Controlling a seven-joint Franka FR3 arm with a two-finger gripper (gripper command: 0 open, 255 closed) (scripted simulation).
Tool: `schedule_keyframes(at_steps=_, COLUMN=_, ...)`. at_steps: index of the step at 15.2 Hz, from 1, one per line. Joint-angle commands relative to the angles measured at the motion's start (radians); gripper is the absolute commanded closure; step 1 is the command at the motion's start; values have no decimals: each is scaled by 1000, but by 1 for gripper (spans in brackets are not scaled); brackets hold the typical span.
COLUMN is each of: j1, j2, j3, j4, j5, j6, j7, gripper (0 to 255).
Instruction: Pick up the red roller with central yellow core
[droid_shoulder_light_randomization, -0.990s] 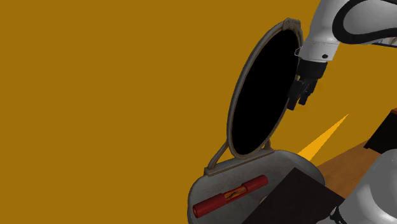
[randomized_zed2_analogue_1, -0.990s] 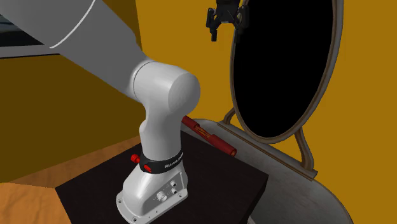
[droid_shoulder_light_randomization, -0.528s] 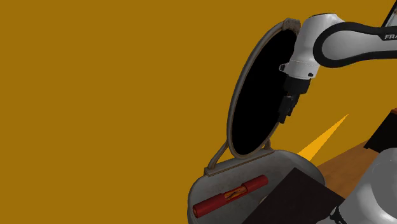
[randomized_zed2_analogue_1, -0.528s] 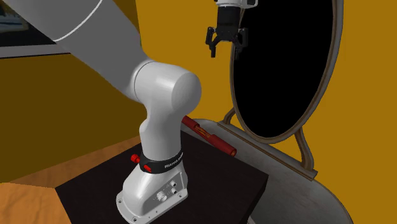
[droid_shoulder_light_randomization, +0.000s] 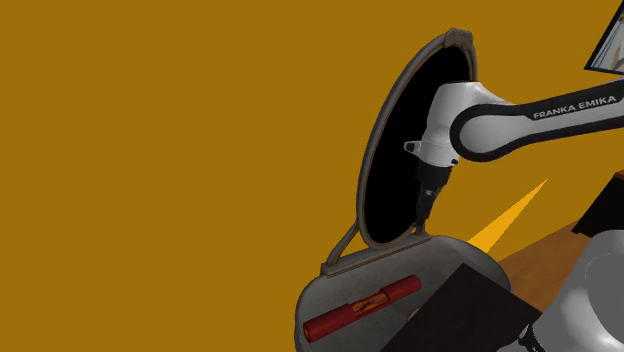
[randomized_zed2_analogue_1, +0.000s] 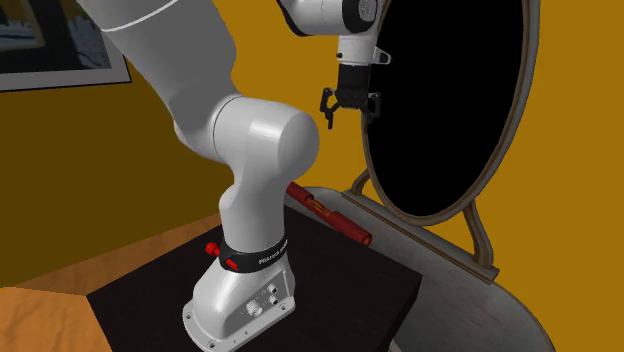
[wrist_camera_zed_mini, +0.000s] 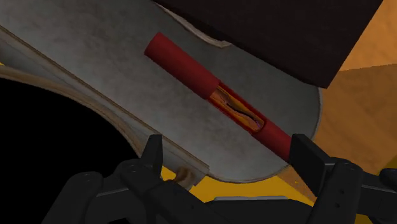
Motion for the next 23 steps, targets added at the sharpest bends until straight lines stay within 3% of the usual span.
schedule_keyframes(at_steps=1, j1=26, j2=56, j3=-6, j4=-18, j5=3, j6=72, j7=-62, gripper=0)
schedule_keyframes(at_steps=8, j1=114, j2=294, j3=-22, j4=-61, j5=29, j6=337, j7=-280, gripper=0)
schedule_keyframes(at_steps=15, j1=188, j2=574, j3=-2, j4=-47, j5=100, j6=588, j7=-522, gripper=0)
schedule_keyframes(at_steps=20, j1=202, j2=784, j3=58, j4=-6, j5=150, j6=746, j7=-691, gripper=0)
schedule_keyframes(at_steps=23, j1=195, j2=832, j3=70, j4=5, j5=157, j6=783, j7=-705, gripper=0)
